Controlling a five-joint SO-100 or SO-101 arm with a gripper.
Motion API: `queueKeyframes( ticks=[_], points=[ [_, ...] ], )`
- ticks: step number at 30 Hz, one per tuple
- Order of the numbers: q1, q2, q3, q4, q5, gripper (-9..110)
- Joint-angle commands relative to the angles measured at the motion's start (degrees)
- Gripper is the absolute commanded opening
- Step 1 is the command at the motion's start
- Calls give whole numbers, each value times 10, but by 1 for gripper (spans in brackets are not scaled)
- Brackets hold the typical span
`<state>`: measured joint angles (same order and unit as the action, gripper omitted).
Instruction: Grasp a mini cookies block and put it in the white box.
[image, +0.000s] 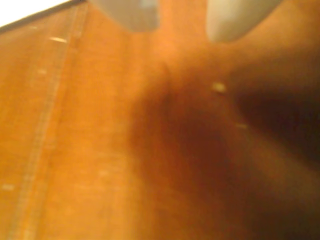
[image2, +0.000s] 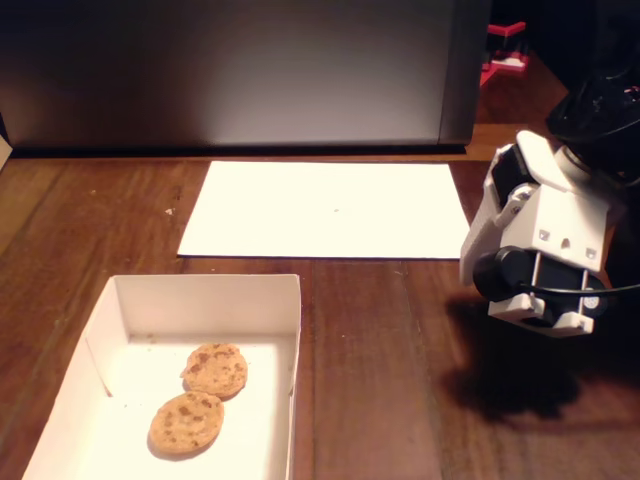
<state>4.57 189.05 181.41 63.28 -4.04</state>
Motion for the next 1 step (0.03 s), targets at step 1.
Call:
queueKeyframes(
  ticks=[1],
  points=[
    [9, 42, -7, 12, 10, 3]
  ],
)
